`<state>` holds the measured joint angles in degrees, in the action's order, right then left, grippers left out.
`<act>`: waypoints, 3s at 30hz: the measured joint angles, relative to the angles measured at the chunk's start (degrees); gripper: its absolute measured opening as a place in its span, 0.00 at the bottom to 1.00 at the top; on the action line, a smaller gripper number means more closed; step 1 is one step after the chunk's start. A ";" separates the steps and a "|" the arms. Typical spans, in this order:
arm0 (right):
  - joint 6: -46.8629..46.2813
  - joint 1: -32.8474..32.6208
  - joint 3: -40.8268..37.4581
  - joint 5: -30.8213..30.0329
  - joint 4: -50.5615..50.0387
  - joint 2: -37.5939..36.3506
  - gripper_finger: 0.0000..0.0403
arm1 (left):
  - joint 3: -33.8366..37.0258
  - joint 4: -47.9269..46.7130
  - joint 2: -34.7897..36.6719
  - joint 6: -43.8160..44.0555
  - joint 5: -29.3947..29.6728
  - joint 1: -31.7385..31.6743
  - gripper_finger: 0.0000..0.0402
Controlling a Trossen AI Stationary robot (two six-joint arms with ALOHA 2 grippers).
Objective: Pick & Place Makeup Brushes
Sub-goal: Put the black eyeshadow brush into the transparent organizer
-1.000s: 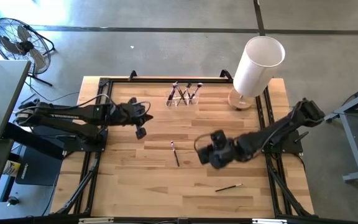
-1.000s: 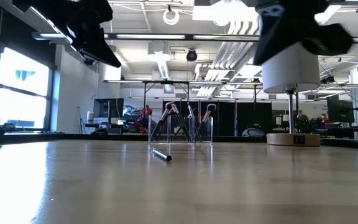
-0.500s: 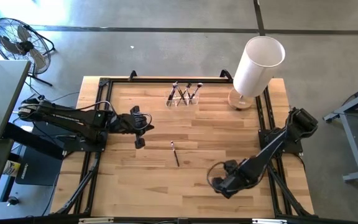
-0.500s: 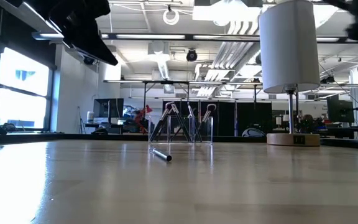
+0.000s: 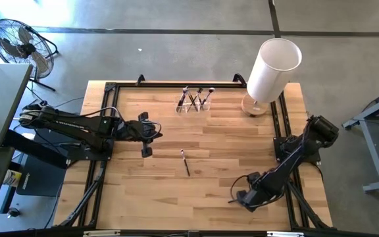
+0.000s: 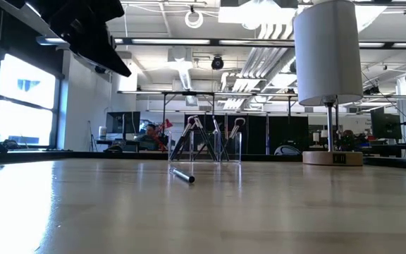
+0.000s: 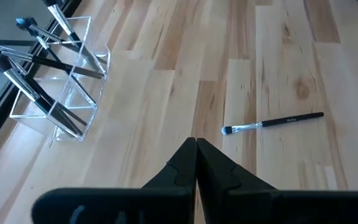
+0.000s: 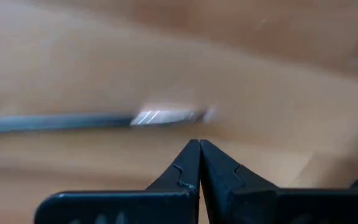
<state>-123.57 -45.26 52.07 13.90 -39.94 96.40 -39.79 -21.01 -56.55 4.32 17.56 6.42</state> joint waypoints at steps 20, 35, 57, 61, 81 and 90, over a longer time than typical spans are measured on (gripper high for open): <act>10.62 10.82 -1.17 -16.81 -8.01 0.04 0.00 | 0.00 0.45 0.00 -3.04 4.05 -0.02 0.00; 3.93 17.12 -0.47 -13.67 -5.26 -1.91 0.00 | 0.00 0.30 0.00 -6.04 4.66 -0.02 0.00; -2.00 18.79 -0.40 -9.57 -2.08 -1.58 0.29 | 0.00 0.34 0.02 -7.74 4.66 -0.02 0.00; -2.23 20.57 -0.46 -8.15 -0.60 0.30 0.27 | 0.00 0.34 0.02 -7.74 5.00 -0.02 0.00; -4.54 19.60 -0.25 -3.25 1.59 2.36 0.20 | 0.00 0.02 0.02 -9.03 5.59 -0.02 0.00; -4.13 19.35 -0.25 -3.47 -0.84 2.45 0.26 | 0.00 0.15 0.02 -10.37 5.64 -0.04 0.00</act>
<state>-127.70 -25.91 51.81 10.44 -40.78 98.85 -39.79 -20.86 -56.53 -6.04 23.20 6.37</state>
